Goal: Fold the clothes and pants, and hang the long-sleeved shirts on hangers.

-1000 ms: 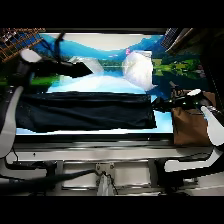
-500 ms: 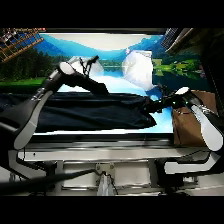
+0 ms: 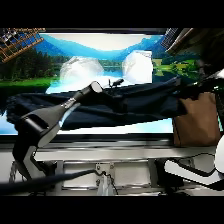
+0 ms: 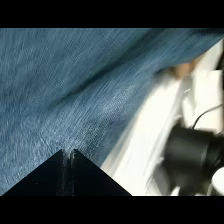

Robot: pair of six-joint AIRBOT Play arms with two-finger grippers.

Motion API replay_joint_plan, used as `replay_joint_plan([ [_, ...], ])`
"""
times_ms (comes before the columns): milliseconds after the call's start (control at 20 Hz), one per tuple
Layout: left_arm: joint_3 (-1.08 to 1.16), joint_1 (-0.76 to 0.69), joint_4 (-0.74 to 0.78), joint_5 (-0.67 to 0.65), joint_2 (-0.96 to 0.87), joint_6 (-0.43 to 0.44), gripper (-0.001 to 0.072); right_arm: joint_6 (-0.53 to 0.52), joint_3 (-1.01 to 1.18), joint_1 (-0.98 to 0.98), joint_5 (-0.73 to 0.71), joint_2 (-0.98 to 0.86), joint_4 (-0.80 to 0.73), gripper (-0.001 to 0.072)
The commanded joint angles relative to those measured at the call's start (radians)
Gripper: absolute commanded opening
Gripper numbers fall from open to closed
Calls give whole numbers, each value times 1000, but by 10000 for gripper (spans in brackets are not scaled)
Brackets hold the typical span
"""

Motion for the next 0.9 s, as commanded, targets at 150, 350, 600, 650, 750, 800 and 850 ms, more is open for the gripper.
replay_joint_plan([
  [150,6,-192,-306,390,-54,118,19,148,202,-26,214,23,-146,27],
  [350,87,-201,-326,322,-167,-54,18,158,201,-26,269,23,-146,27],
  [600,203,-204,-325,164,-227,-68,19,156,201,-26,267,46,-148,27],
  [650,203,-188,-322,124,-214,-53,19,157,201,-26,267,45,-147,27],
  [750,203,-122,-322,-51,-174,19,19,157,201,-18,267,45,-147,27],
  [800,202,-71,-332,-187,-146,85,18,157,201,-6,264,45,-147,27],
  [850,197,-16,-338,-296,-116,123,17,158,201,14,254,45,-147,27],
])
